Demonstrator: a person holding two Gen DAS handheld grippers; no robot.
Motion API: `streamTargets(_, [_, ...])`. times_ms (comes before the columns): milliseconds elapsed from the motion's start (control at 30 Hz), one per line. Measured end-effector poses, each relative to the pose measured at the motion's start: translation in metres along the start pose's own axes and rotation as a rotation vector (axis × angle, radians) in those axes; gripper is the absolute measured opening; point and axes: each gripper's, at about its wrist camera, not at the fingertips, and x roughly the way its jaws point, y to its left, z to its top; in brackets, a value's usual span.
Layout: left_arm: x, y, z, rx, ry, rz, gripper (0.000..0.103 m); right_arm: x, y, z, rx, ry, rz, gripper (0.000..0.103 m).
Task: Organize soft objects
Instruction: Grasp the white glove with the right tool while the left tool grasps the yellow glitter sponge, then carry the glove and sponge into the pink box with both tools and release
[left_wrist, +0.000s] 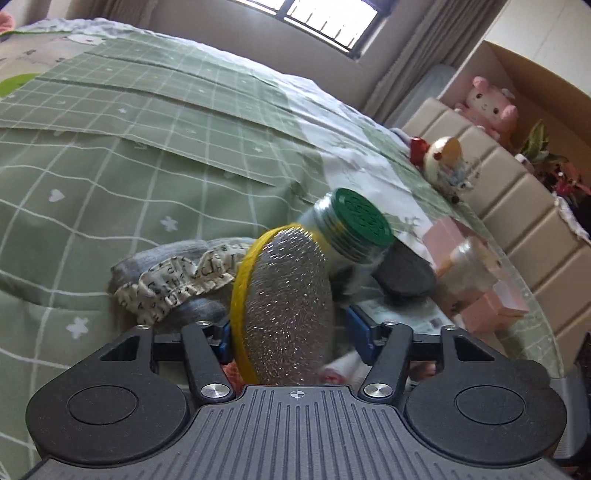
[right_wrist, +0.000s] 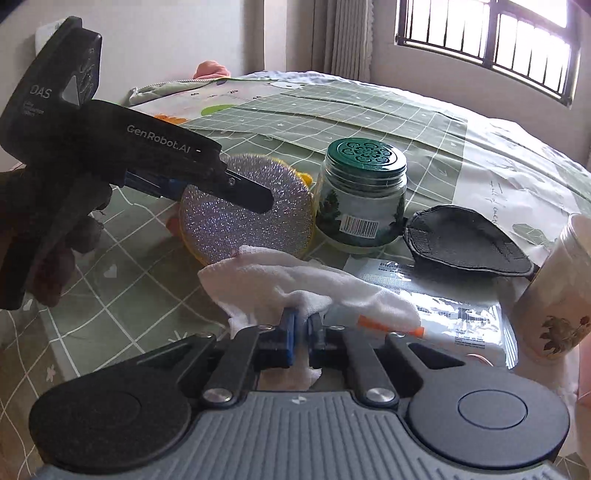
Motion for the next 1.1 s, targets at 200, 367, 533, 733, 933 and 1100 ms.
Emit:
streamTargets(200, [-0.011, -0.007, -0.008, -0.015, -0.027, 0.003, 0.023, -0.005, 0.001, 0.005, 0.001, -0.018, 0.044, 0.007])
streamTargets(367, [-0.043, 0.000, 0.001, -0.074, -0.144, 0.057, 0.018, -0.021, 0.007, 0.017, -0.026, -0.050, 0.079, 0.006])
streamTargets(533, [-0.076, -0.005, 0.031, -0.038, -0.257, 0.184, 0.018, -0.041, 0.011, 0.054, -0.053, -0.109, 0.107, 0.005])
streamTargets(733, [-0.093, -0.035, 0.084, 0.039, -0.337, 0.266, 0.018, -0.093, -0.021, 0.119, 0.003, -0.252, 0.103, 0.005])
streamTargets(933, [-0.073, -0.093, 0.112, 0.143, -0.340, 0.247, 0.018, -0.147, -0.065, 0.136, -0.008, -0.366, -0.063, 0.005])
streamTargets(1100, [-0.043, -0.146, 0.120, 0.209, -0.309, 0.180, 0.018, -0.182, -0.116, 0.125, 0.042, -0.409, -0.192, 0.005])
